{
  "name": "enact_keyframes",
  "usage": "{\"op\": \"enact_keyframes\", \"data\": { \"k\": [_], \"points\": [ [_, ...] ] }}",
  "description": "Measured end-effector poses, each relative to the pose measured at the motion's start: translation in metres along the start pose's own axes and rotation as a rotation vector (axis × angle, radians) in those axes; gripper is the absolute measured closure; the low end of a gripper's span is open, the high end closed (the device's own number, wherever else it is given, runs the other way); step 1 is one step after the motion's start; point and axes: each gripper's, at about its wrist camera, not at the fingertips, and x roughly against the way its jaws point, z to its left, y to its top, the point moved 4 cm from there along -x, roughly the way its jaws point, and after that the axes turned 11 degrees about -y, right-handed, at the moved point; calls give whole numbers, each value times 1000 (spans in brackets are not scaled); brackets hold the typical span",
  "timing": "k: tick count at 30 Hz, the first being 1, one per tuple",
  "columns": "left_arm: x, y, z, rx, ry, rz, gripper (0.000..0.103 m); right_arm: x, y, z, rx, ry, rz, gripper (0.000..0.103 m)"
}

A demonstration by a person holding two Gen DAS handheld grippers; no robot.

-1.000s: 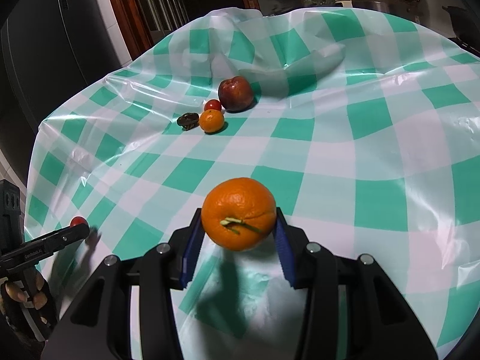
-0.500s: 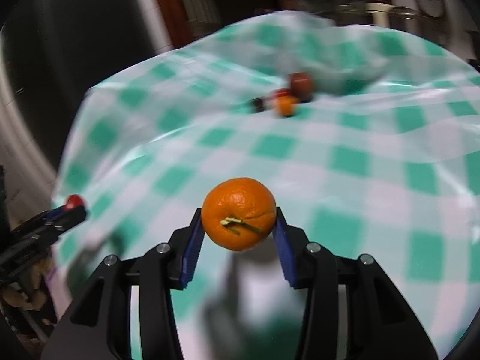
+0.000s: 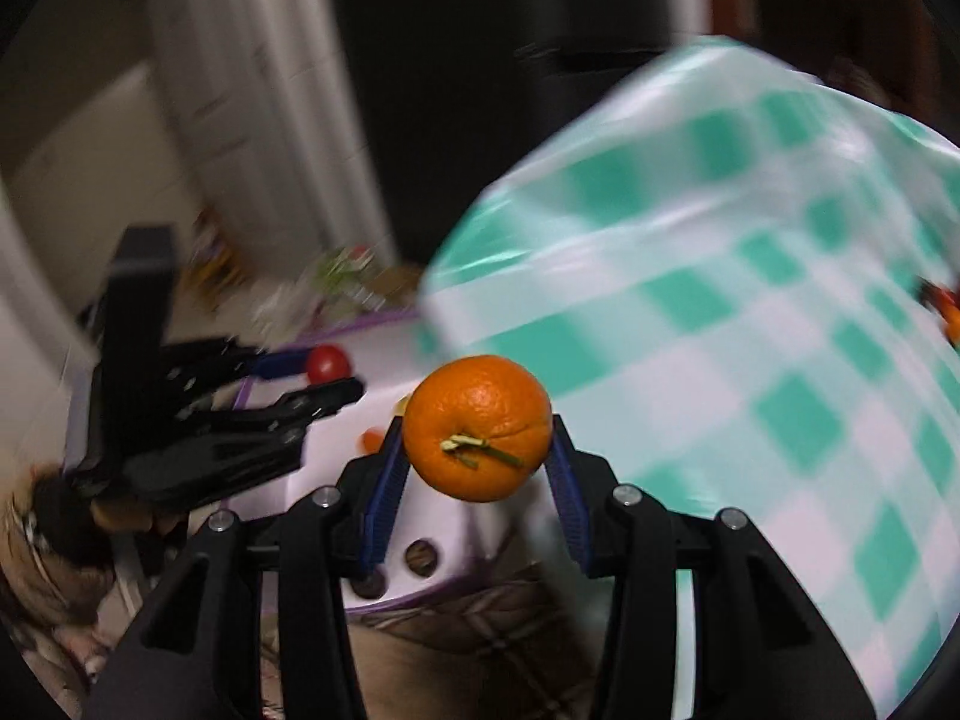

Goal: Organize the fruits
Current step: 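Carry the cherry tomato and tangerine over the white box with both tools, then open the right tool dropping the tangerine while the left tool releases the cherry tomato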

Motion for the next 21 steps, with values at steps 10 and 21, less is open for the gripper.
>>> {"op": "enact_keyframes", "data": {
  "k": [10, 21],
  "points": [
    [-27, -51, 70, 159, 75, 98, 69, -79, -15, 77, 195, 72, 178, 57],
    [-63, -73, 99, 202, 106, 203, 68, -143, -42, 115, 305, 91, 337, 57]
  ]
}}
